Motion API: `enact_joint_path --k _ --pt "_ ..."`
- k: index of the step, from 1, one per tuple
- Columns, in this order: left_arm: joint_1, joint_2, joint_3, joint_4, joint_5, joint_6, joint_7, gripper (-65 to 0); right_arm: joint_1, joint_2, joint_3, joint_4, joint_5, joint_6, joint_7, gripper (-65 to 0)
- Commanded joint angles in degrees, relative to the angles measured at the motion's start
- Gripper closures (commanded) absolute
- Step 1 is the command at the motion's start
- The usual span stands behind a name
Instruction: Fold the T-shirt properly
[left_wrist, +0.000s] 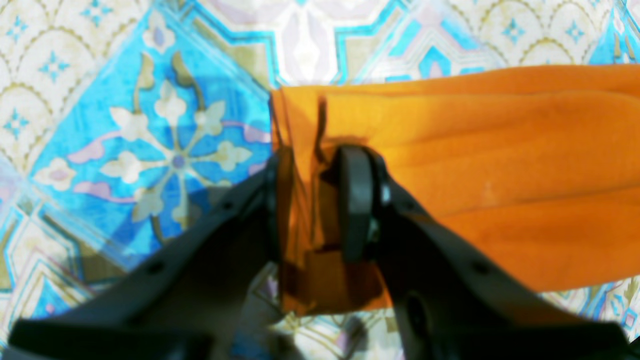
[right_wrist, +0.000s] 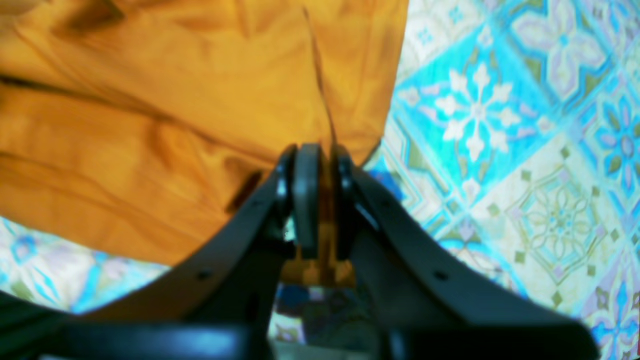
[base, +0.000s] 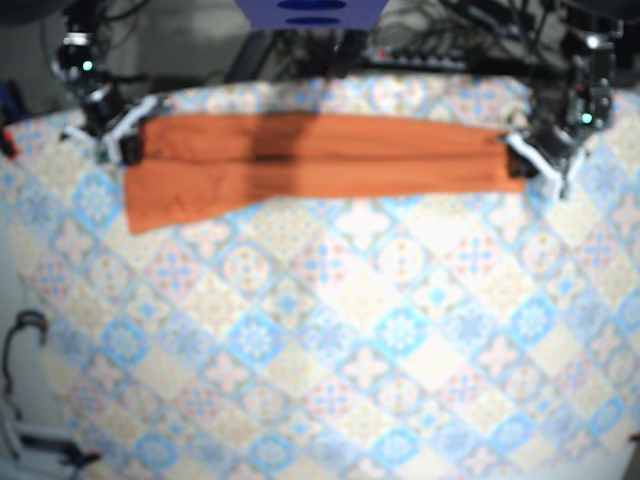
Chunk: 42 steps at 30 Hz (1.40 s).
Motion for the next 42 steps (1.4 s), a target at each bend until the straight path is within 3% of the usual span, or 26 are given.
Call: enact_joint_path --k 1,15,22,28,34,42 --pt "-0.19 -0.41 -0.25 0.21 0.69 0.69 0.51 -16.2 -0.51 -0.10 0.85 1.37 0.50 -0.30 1.27 -3.9" --pt "-0.10 0.03 -0.25 0.21 0.69 0.69 0.51 -16.0 -2.26 -2.83 1.73 2.96 0.42 -0.30 1.62 -4.7" --pt "0.07 0.03 -0.25 0.21 0.69 0.69 0.51 -16.0 -1.91 -2.83 1.73 4.63 0.42 -0.30 1.62 -19.2" --pt "0.07 0.03 -0.25 0.21 0.69 0.69 0.51 -16.0 -1.12 -2.83 2.69 4.89 0.42 -0.30 1.62 -25.9" --pt "0.07 0.03 -0.25 0.21 0.69 0.60 0.51 -16.0 -0.24 -2.74 7.18 2.69 0.42 -0.30 1.53 -26.3" --pt "0.07 0.03 -0.25 0.21 0.69 0.60 0.51 -16.0 2.84 -2.65 7.18 -0.47 0.42 -0.30 1.44 -26.3"
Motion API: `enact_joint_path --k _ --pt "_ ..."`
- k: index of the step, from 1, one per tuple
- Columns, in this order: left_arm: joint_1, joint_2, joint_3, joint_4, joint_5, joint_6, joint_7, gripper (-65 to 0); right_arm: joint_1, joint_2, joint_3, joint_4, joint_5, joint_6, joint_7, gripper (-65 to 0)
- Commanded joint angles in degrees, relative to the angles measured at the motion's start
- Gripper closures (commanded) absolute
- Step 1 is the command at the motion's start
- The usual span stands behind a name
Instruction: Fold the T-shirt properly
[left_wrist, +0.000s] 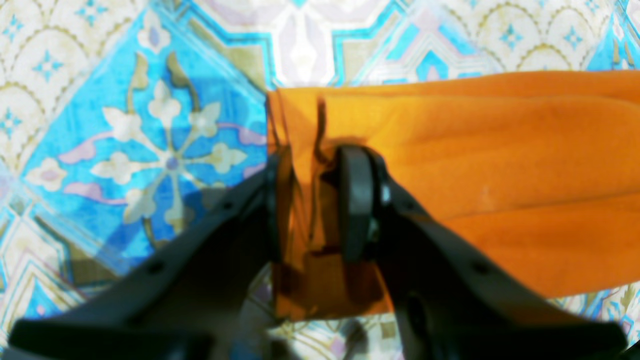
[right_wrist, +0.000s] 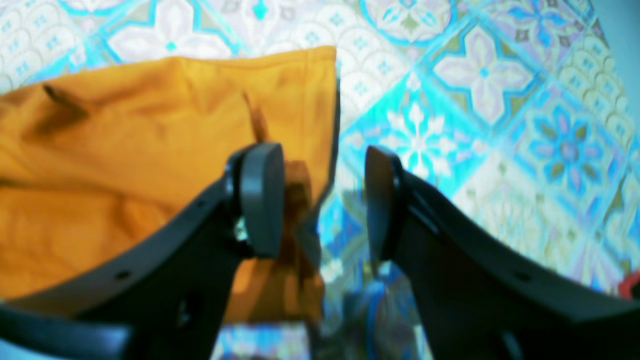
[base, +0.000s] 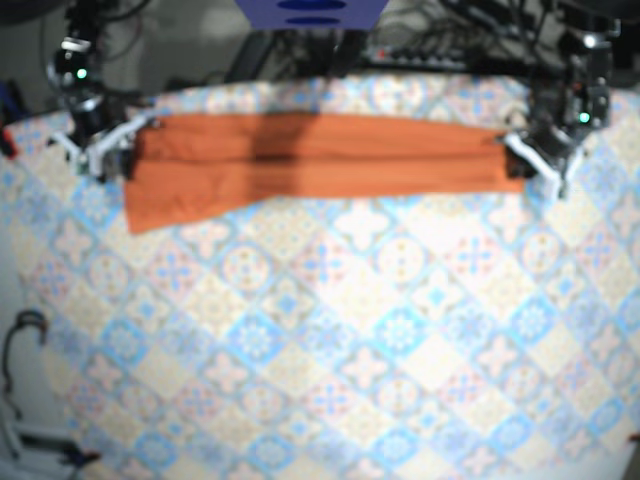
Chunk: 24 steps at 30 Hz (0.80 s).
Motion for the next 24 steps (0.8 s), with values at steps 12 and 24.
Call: enact_joint_path --k 12,24 --pt "0.07 -0.74 -0.21 0.21 0.67 0.40 0.80 -16.0 -0.47 0.52 0.33 0.93 0.44 -0.14 1.20 -26.3" --pt "0.07 -0.74 -0.21 0.12 0.76 0.40 0.80 -16.0 -0.55 0.52 -1.78 1.28 0.44 -0.14 1.20 -26.1"
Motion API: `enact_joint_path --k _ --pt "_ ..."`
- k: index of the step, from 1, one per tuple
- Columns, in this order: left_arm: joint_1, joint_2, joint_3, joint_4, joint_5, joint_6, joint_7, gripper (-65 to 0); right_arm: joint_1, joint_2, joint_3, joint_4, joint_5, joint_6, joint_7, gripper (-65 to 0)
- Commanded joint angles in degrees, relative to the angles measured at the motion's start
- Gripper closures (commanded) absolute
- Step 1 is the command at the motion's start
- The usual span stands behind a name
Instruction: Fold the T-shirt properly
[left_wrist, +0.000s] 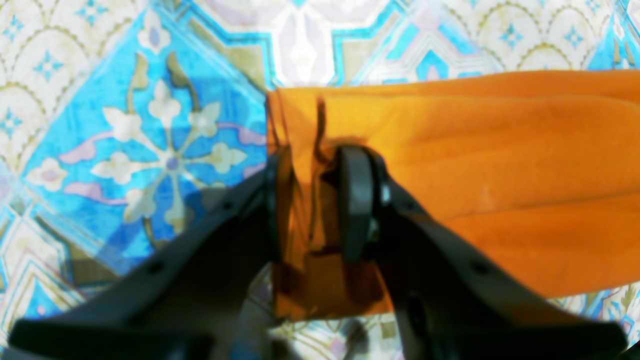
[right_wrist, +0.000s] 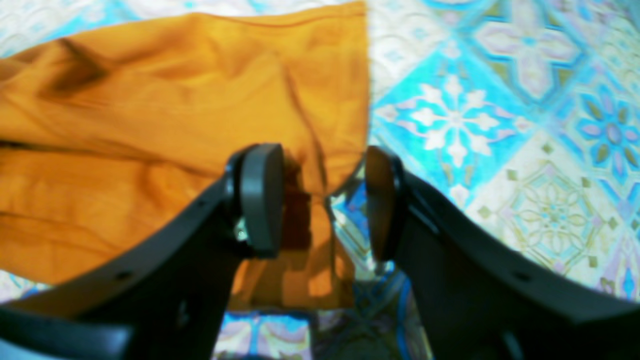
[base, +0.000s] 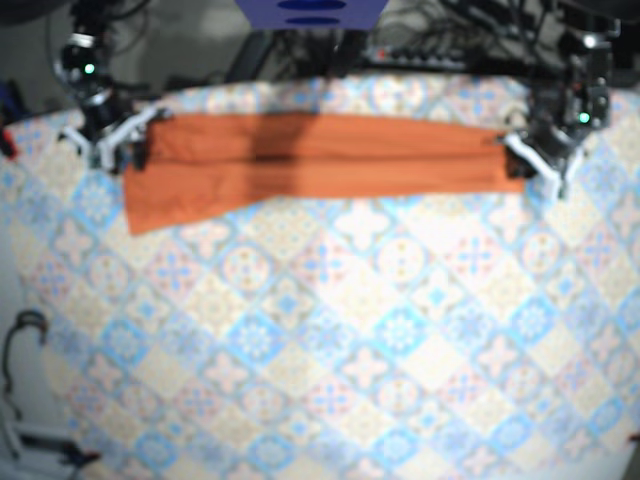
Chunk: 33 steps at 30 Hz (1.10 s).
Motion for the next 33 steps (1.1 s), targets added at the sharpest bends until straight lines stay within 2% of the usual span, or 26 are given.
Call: enact_joint_path --k 1,10,14,17,21,23,33 --pt "0.07 -0.74 -0.21 0.17 0.65 0.40 0.80 -16.0 -0.14 0.82 0.28 1.19 0.48 -0.52 1.55 -26.1" --pt "-0.02 -0.74 -0.21 0.17 0.65 0.40 0.80 -16.0 -0.31 0.82 0.28 1.19 0.48 -0.52 1.55 -26.0" --pt "-0.02 -0.74 -0.21 0.17 0.65 0.40 0.80 -16.0 -1.02 0.82 -1.66 1.19 0.48 -0.52 1.55 -25.6" --pt "-0.02 -0.74 -0.21 0.17 0.65 0.40 0.80 -16.0 -1.11 0.82 -2.53 1.19 0.48 -0.52 1.55 -20.6" --pt "-0.02 -0.74 -0.21 0.17 0.65 0.40 0.80 -16.0 -1.11 0.82 -2.71 0.93 0.48 -0.52 1.29 -8.5" --pt "-0.02 -0.74 -0.21 0.17 0.65 0.40 0.80 -16.0 -1.11 0.82 -2.71 0.93 0.48 -0.52 1.20 -5.7" --pt "-0.02 -0.74 -0.21 0.17 0.65 0.40 0.80 -16.0 -4.27 0.82 -2.71 1.72 0.48 -0.52 1.46 -4.4"
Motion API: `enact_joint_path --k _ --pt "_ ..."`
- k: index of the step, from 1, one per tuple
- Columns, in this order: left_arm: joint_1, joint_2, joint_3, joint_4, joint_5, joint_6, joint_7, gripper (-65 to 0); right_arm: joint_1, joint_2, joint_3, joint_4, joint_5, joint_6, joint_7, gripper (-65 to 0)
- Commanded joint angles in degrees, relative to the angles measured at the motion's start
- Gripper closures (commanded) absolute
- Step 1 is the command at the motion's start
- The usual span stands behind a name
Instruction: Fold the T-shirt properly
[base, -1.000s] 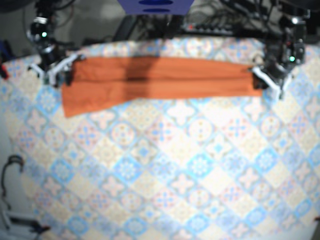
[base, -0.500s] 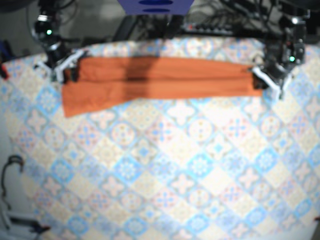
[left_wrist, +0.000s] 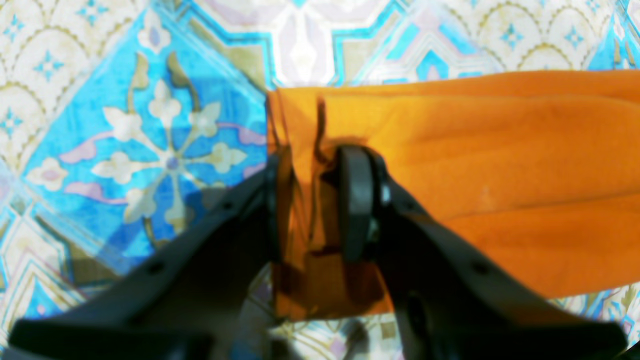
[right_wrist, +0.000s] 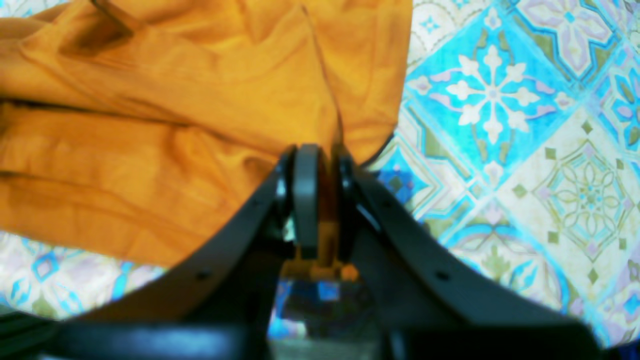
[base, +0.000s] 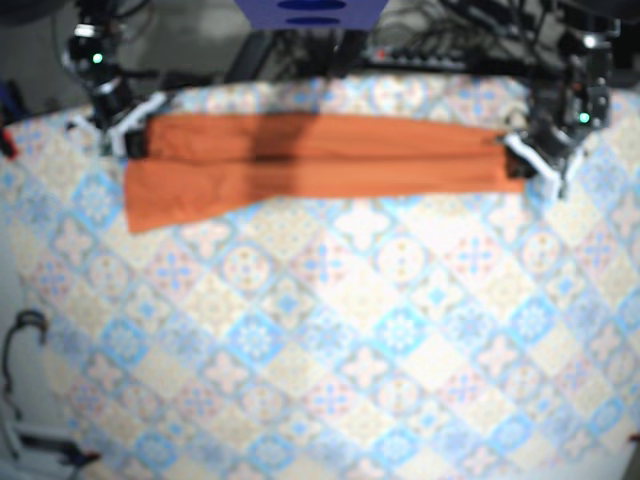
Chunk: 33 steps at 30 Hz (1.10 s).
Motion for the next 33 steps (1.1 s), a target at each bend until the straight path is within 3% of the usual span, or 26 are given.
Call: enact_joint_path --k 1,12,18,21,33 --pt "-0.02 -0.74 -0.21 0.17 0.61 0.40 0.78 -16.0 -0.82 0.60 0.33 1.57 0.46 0.10 1.11 -4.4" --pt "-0.28 -0.74 -0.21 -1.42 0.61 0.40 0.69 -16.0 -2.84 0.43 0.33 5.00 0.46 0.10 1.11 -5.4" --pt "-0.28 -0.74 -0.21 -1.42 0.61 0.40 0.69 -16.0 -2.58 0.43 0.59 4.73 0.46 0.10 1.20 -18.2" --pt "-0.28 -0.74 -0.21 -1.42 0.61 0.40 0.69 -16.0 -0.38 0.43 0.59 4.65 0.55 0.10 1.20 -21.2" --pt "-0.28 -0.74 -0.21 -1.42 0.61 0.40 0.69 -16.0 2.87 0.52 0.33 0.69 0.46 0.10 1.20 -21.8"
